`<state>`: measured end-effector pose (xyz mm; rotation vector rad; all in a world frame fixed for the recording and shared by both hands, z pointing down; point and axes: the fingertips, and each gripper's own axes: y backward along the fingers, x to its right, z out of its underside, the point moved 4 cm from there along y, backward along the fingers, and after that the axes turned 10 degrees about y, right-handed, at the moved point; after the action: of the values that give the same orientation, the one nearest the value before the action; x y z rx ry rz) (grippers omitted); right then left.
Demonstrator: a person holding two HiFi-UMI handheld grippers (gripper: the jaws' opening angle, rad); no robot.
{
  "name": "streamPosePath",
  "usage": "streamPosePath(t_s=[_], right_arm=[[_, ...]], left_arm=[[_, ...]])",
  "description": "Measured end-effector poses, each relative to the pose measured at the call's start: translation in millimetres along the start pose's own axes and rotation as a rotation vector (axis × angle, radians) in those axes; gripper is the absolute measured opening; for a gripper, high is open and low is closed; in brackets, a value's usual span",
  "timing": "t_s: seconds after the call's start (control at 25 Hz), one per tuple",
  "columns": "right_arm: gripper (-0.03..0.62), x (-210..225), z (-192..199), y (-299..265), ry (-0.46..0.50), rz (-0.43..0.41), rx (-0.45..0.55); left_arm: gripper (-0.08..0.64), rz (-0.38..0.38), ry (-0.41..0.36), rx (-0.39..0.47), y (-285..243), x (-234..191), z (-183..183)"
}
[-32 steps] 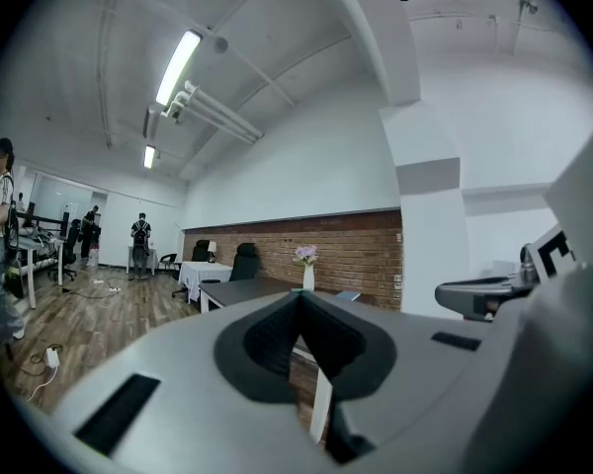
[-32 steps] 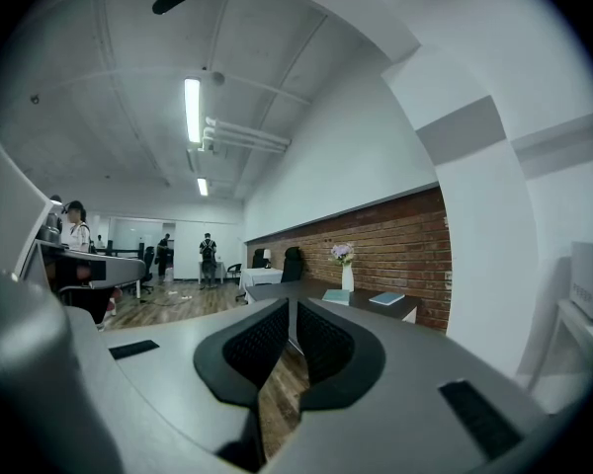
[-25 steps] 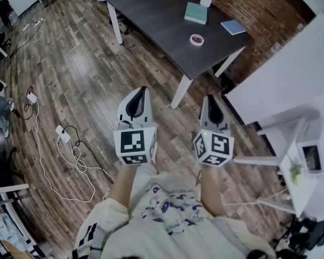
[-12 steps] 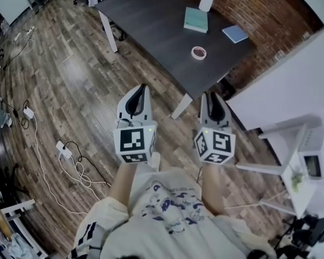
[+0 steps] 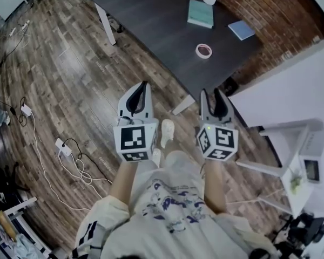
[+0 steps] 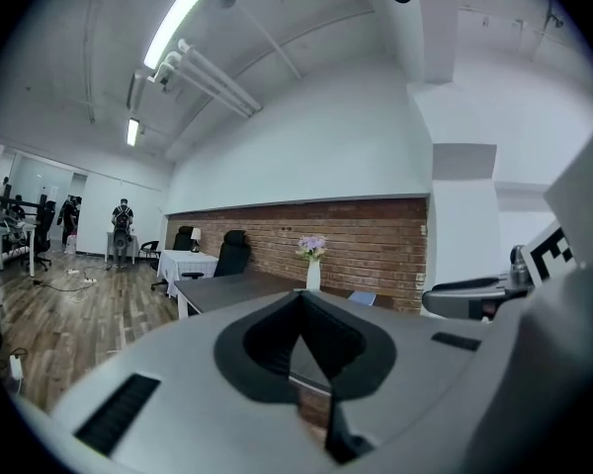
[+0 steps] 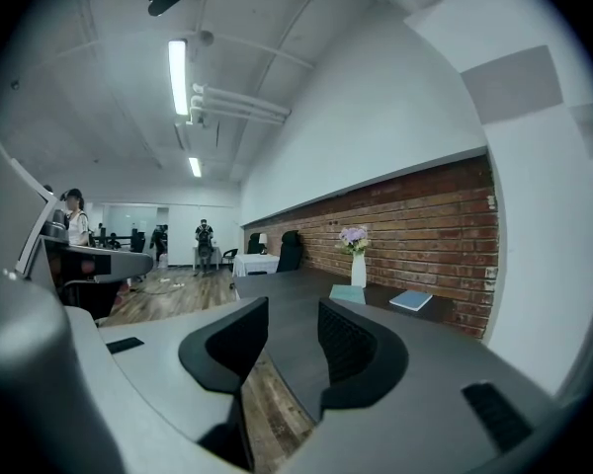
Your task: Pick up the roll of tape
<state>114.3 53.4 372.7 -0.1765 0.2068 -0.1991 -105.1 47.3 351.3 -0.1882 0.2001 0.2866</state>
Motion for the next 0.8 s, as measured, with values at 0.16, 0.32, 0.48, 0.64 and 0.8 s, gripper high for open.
streamPosePath(t_s=[0.16,0.32,0.48,0.64,0.8], right_arm=[[0.143,9.6,2.7,-28.3,-0.002,-0.008,-0.012],[0.149,22.5,4.4,-68.3,0.003,-0.025,-0.021],[0.153,42.0,8.3,-111.5,-0.006,-0.041,-0.038],[0.155,60.2,7.8,-155.0,-0.003,-0.060,-0.064],[0.156,76.7,6.8,-193.7,0.002,-0.071,-0.093]], left_arm=[[0.003,-0.020,-0.001,-0.009,-26.4,-8.0,-0.4],[0.003,-0.035,-0.003,-0.015,-64.8,-13.9,-1.8],[0.003,-0.042,-0.004,-0.031,-110.1,-13.3,-2.3],[0.002,-0.054,0.001,-0.049,-153.1,-14.6,-7.0],[0.002,-0.066,0.006,-0.065,-190.2,-17.8,-10.0]])
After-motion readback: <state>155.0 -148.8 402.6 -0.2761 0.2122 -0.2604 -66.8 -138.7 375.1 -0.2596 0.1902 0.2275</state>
